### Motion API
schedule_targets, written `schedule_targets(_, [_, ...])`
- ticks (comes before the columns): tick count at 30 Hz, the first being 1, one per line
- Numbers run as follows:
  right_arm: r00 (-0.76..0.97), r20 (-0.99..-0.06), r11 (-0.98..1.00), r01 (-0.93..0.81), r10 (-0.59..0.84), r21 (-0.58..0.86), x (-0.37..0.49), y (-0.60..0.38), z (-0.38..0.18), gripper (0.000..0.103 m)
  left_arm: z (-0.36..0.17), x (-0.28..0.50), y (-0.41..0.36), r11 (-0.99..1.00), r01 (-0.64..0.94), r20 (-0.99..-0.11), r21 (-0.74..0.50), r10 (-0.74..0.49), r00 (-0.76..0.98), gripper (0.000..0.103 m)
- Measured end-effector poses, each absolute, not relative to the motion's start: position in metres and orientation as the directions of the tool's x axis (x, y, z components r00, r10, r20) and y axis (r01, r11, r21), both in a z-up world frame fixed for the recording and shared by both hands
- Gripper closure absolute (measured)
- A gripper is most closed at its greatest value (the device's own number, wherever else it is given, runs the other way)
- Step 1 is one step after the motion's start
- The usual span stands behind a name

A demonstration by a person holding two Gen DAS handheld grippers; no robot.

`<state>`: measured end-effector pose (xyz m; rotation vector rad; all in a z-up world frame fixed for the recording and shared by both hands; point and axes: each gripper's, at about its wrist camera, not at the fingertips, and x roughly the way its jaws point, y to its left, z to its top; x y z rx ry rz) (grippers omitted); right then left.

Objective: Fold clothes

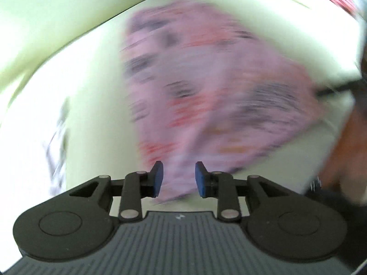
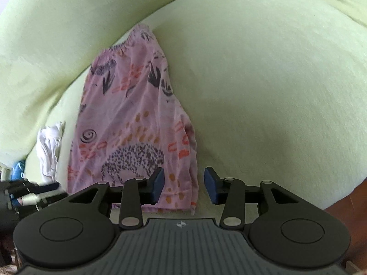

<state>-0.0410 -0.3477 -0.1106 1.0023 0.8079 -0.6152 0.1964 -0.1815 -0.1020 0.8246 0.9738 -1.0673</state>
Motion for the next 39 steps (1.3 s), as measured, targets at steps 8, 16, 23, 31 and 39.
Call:
schedule_targets(8, [0.558,-0.826,0.358,0.790,-0.080,0.498,-0.038,-0.342,-0.126,0.056,-0.136,0.257,-0.162,0.503,0.852,-0.944,-0.144,-0.327,0.034,0.068])
schedule_targets(16, [0.601,-0.795,0.295,0.776,-0.082,0.557,-0.047,-0.338,-0.127,0.054,-0.139,0.250,-0.157,0.438,0.869,-0.920,-0.229,-0.389,-0.046,0.062])
schedule_targets(23, [0.610,-0.788,0.306,0.768,-0.081,0.562,-0.045,-0.335,-0.127,0.055,-0.140,0.241,-0.159,0.395,0.877,-0.915,-0.274,-0.387,-0.112,0.081])
schedule_targets(31, [0.513,-0.827,0.901,0.432,-0.231,0.017,0.031,-0.262,-0.074,0.055,-0.149,0.275,-0.150,0.504,0.736,-0.877,-0.452,-0.404,-0.262,0.082])
schedule_targets(39, [0.621,-0.756,0.930,-0.115,-0.206,-0.349,0.114,-0.143,-0.115,0.055,-0.159,0.297,-0.153,0.568,0.623,-0.841,-0.538,-0.403,-0.360,0.097])
